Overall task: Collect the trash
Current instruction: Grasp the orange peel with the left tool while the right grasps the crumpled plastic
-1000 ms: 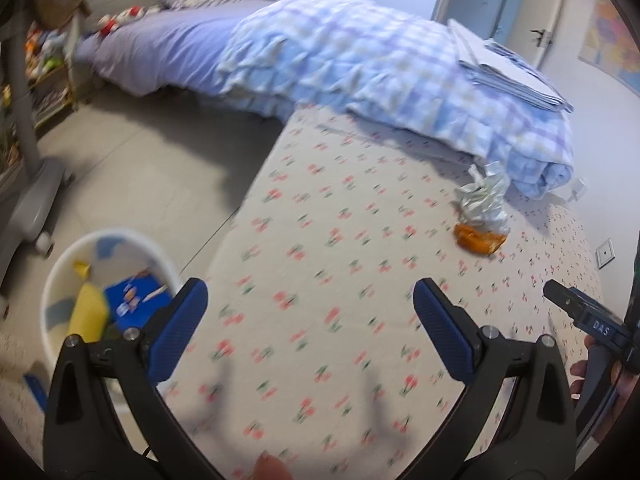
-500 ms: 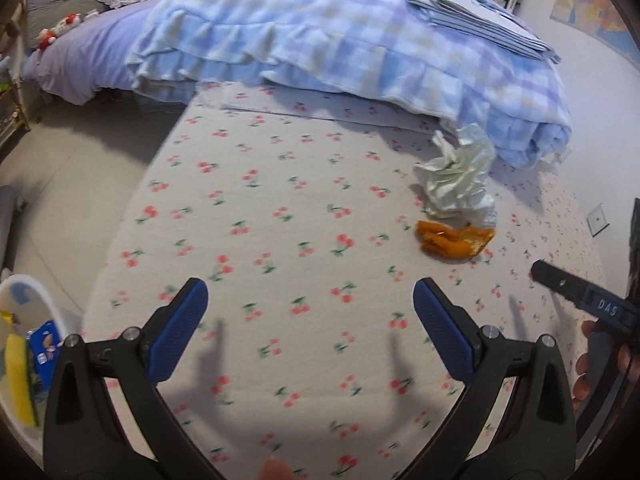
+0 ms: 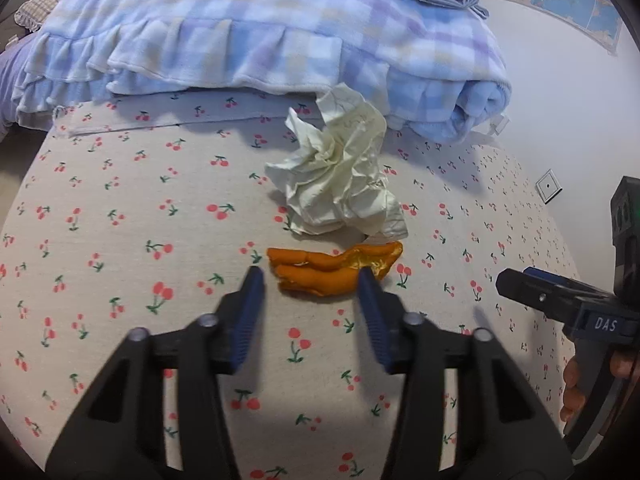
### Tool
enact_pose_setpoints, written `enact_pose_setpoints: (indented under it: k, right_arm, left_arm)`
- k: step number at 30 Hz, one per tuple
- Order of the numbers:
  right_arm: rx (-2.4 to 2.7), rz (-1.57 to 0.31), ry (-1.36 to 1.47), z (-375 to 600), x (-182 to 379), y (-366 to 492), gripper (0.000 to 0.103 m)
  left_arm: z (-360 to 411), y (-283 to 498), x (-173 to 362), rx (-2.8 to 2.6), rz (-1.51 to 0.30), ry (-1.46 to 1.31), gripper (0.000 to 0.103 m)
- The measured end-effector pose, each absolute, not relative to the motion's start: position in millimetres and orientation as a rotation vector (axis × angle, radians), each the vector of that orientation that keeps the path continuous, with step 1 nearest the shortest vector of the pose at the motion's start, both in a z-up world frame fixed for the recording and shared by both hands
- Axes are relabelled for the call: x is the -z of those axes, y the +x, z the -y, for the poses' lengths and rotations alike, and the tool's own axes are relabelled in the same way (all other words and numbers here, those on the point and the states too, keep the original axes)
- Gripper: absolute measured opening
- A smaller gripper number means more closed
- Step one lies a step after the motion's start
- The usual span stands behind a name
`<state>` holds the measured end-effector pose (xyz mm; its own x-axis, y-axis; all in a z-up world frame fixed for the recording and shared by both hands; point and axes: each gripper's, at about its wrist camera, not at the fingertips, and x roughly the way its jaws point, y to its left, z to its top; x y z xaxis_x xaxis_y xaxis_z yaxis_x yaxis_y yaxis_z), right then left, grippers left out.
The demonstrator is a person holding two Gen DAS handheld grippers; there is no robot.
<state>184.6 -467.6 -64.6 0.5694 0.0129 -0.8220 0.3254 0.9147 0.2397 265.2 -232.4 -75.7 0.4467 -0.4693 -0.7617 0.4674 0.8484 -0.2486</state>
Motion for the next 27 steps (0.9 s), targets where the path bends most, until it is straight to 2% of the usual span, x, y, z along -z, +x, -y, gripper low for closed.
enact_pose_setpoints:
  k: [2,5,6,8,24,27]
  right_arm:
    - [0.184,-0.953,0.396,468,65,185,0.103]
    - [0.176,-0.955,0.404,468,65,184,0.103]
    - [0.173,-0.955,0.407,468,65,184,0.103]
    - [0.173,-0.956,0.409,467,65,184,0.103]
    - [0.133,-0.89,0.424,429,63,222,0.103]
    - [0.085,-0.869,0.372,411,62,236,0.098]
  left_arm:
    - [235,266,77,0.584,-0.937,-0.023,0.038]
    - [239,263,78,0.59,-0.92,-0.014,0.025]
    - [239,263,78,0.586,-0.915,-0.005,0.02]
    - [239,264,76,0.573,-0.916,0.004,0.004]
    - [149,261,32,0.394,-0.859,-0.066,0.002]
    - [138,258,26,0.378,-0.846,-0.057,0.002]
